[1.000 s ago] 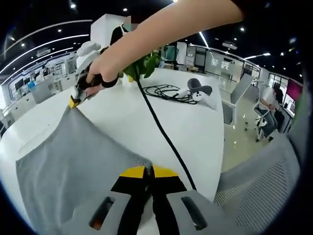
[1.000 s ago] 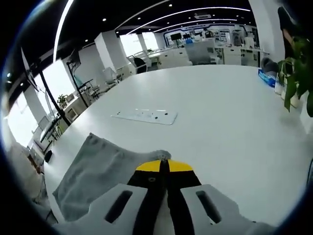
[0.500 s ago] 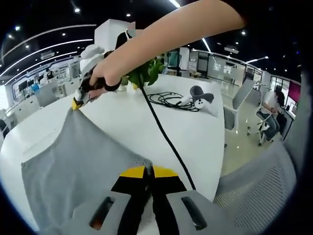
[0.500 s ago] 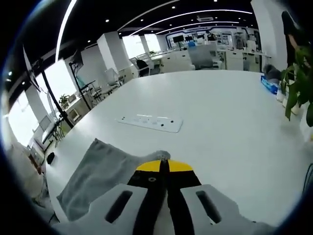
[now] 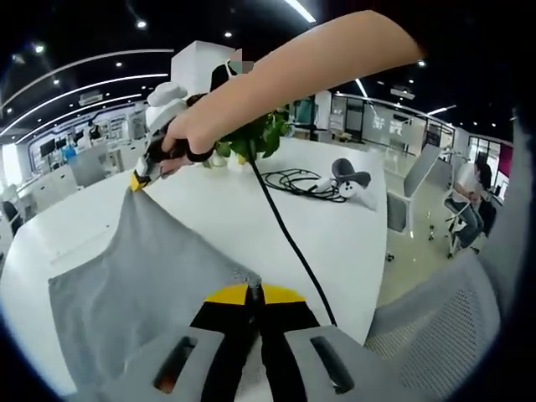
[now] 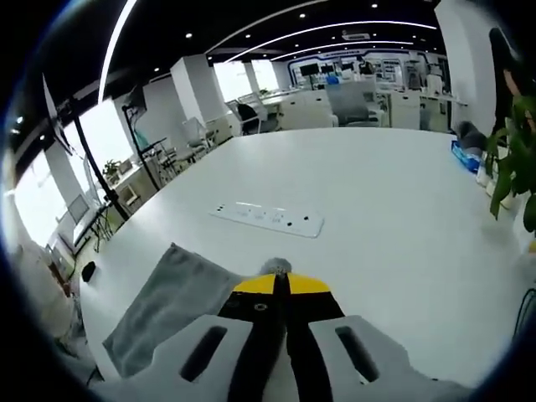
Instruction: Fold the towel on the table until its edges align and the towel forms a compact rectangular stack.
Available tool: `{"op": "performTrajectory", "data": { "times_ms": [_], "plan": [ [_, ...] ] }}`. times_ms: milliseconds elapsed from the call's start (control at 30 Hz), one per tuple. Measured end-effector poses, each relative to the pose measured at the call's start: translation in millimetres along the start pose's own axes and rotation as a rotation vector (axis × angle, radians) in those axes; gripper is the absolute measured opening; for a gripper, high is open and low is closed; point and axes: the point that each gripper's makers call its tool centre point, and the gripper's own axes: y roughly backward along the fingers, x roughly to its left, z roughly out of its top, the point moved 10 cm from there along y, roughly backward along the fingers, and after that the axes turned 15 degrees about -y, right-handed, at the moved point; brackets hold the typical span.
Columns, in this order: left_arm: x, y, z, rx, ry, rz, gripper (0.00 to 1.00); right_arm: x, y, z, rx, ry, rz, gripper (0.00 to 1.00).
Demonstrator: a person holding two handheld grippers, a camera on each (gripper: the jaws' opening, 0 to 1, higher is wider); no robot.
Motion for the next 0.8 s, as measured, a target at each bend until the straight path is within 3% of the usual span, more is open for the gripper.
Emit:
{"op": "performTrajectory", "data": {
  "times_ms": [300,800],
  "plan": [
    [4.5,14.5,5.8,-0.026,0.008,0.037,0.03,17.4,2.7,6.7,-0.025,0.02,0.009,0.0],
    [7.8,34.3,1.9,-0.039,0.06,0.105,0.04,43.1,2.0,14.3,-0.038,0.05,0.025,0.0]
  ]
}}
